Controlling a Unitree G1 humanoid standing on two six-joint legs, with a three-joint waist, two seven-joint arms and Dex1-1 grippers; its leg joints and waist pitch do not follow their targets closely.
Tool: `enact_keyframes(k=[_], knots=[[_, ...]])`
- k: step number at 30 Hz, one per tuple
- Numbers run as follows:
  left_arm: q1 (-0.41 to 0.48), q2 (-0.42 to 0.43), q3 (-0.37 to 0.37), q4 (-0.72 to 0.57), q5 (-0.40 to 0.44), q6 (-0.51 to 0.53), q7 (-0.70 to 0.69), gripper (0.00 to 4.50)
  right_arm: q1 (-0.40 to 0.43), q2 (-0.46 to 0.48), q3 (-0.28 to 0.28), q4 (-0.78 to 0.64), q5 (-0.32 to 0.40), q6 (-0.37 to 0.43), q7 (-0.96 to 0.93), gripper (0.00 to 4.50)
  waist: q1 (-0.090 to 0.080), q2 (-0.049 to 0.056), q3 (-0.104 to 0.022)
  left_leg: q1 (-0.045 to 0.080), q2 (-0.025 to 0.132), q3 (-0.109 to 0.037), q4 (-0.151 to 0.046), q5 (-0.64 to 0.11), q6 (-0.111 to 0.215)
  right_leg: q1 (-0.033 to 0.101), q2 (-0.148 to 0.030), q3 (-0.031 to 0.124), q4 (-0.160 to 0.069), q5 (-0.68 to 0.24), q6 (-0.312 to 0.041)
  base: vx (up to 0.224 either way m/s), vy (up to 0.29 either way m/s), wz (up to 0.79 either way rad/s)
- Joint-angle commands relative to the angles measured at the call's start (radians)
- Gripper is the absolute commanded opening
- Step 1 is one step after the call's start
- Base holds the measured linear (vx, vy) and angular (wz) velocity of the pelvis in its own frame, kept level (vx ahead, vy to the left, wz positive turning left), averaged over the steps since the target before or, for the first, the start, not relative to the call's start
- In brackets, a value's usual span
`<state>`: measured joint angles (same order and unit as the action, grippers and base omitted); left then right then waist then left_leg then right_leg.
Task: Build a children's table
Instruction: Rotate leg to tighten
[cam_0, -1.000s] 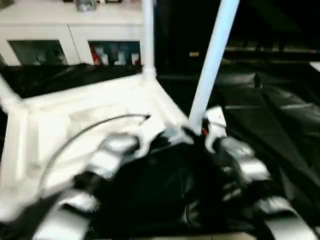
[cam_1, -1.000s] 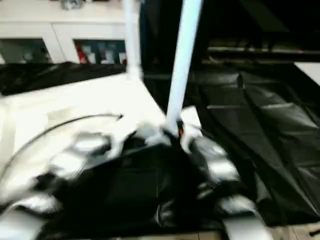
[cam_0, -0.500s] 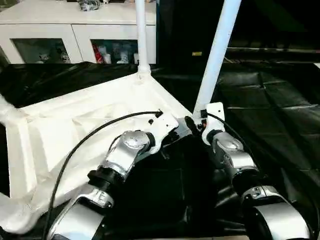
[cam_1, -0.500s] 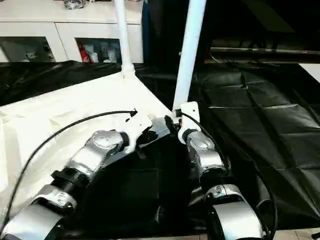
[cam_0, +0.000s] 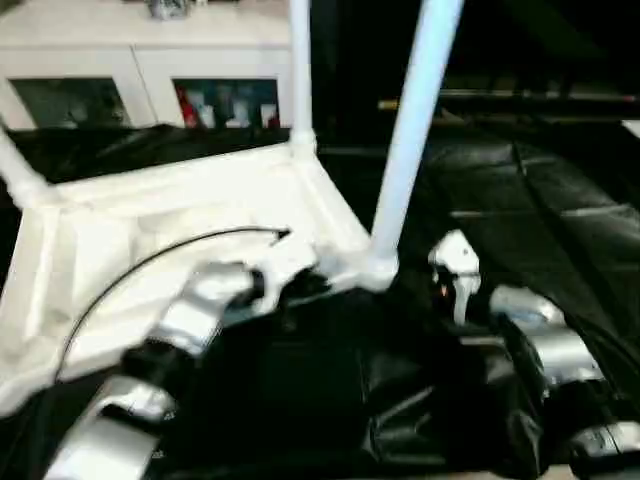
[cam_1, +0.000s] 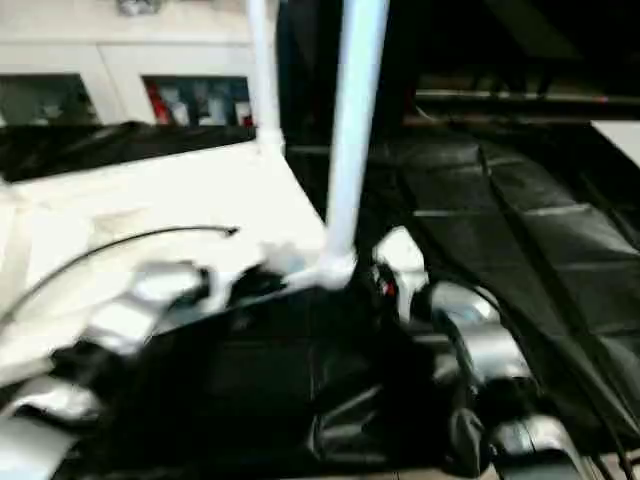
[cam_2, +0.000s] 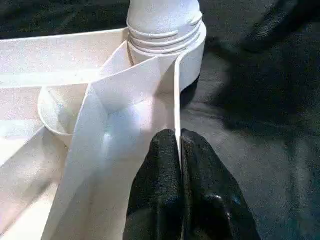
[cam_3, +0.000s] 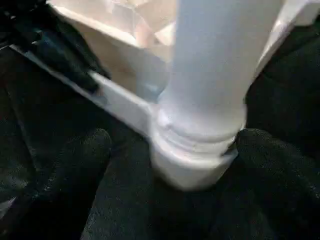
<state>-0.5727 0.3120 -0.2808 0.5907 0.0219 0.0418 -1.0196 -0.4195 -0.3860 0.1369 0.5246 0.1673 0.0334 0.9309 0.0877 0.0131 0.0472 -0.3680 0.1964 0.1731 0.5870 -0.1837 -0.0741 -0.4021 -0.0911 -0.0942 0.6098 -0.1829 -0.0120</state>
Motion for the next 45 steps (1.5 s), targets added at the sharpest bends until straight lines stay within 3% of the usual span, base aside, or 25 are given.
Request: enact_keyframes(k=[1,5,10,20,30,35,38,39,41,45], knots=[[0.016,-0.007,-0.029,-0.054,-0.037,-0.009,-0.069,0.0,-0.006,0.016,0.013,-0.021,0.004,0.003,0.004,4.4,0.005,-0.005,-0.061,0.007,0.039,-0.008,-0.071,-0.226,0.057,0.051,-0.064,0.053,-0.082,-0.252,-0.213,0.0,0.0,0.0],[0.036,0.001,-0.036,-0.093,-0.056,0.0,-0.105,0.0,-0.003,0.02,0.034,-0.052,0.002,0.026,0.019,4.4,0.011,-0.004,-0.06,0.008,0.041,-0.005,-0.071,-0.217,0.059,0.05,-0.061,0.055,-0.076,-0.203,-0.229,0.0,0.0,0.0],[0.044,0.008,-0.032,-0.102,-0.054,0.004,-0.122,0.0,-0.008,0.026,0.036,-0.041,-0.009,0.03,0.029,4.4,0.018,-0.005,-0.059,0.007,0.038,-0.005,-0.072,-0.217,0.05,0.052,-0.064,0.055,-0.078,-0.227,-0.211,0.0,0.0,0.0],[0.058,0.024,-0.032,-0.122,-0.054,0.02,-0.131,0.0,-0.01,0.031,0.026,-0.044,0.001,0.035,0.033,3.73,0.016,-0.005,-0.061,0.005,0.037,-0.006,-0.07,-0.199,0.051,0.055,-0.062,0.055,-0.073,-0.197,-0.214,0.0,0.0,0.0],[0.061,0.036,-0.032,-0.127,-0.053,0.028,-0.138,0.0,-0.004,0.025,0.029,-0.043,-0.003,0.032,0.05,2.79,0.017,-0.002,-0.063,0.006,0.037,-0.006,-0.069,-0.195,0.051,0.056,-0.062,0.054,-0.071,-0.183,-0.219,0.0,0.0,0.0],[0.057,0.028,-0.029,-0.116,-0.044,0.032,-0.118,0.0,-0.007,0.036,0.023,-0.013,-0.016,0.03,0.02,2.7,0.016,-0.003,-0.062,0.006,0.037,-0.005,-0.069,-0.197,0.051,0.055,-0.063,0.054,-0.072,-0.191,-0.222,0.0,0.0,0.0],[0.039,0.007,-0.021,-0.08,-0.014,0.047,-0.041,0.0,-0.028,0.063,0.003,0.049,-0.041,0.033,-0.084,2.7,0.01,-0.004,-0.057,0.009,0.035,-0.005,-0.072,-0.227,0.034,0.052,-0.063,0.053,-0.08,-0.25,-0.212,0.0,0.0,0.0],[0.007,-0.038,-0.004,-0.027,0.01,0.071,0.069,0.0,-0.06,0.114,-0.029,0.137,-0.065,0.04,-0.248,2.7,0.009,-0.003,-0.056,0.01,0.034,-0.006,-0.073,-0.239,0.026,0.051,-0.064,0.054,-0.084,-0.286,-0.201,0.0,0.0,0.0],[-0.014,-0.069,0.006,0.001,0.023,0.088,0.14,0.0,-0.081,0.149,-0.057,0.183,-0.065,0.052,-0.354,2.69,0.0,-0.003,-0.054,0.015,0.031,-0.009,-0.075,-0.273,-0.002,0.047,-0.065,0.052,-0.093,-0.369,-0.181,0.0,0.0,0.0],[-0.079,-0.191,0.034,0.078,0.051,0.171,0.374,0.0,-0.163,0.257,-0.16,0.33,-0.041,0.095,-0.709,2.69,-0.001,-0.002,-0.055,0.016,0.031,-0.011,-0.076,-0.282,-0.01,0.044,-0.065,0.052,-0.097,-0.386,-0.159,0.0,0.0,0.0]])
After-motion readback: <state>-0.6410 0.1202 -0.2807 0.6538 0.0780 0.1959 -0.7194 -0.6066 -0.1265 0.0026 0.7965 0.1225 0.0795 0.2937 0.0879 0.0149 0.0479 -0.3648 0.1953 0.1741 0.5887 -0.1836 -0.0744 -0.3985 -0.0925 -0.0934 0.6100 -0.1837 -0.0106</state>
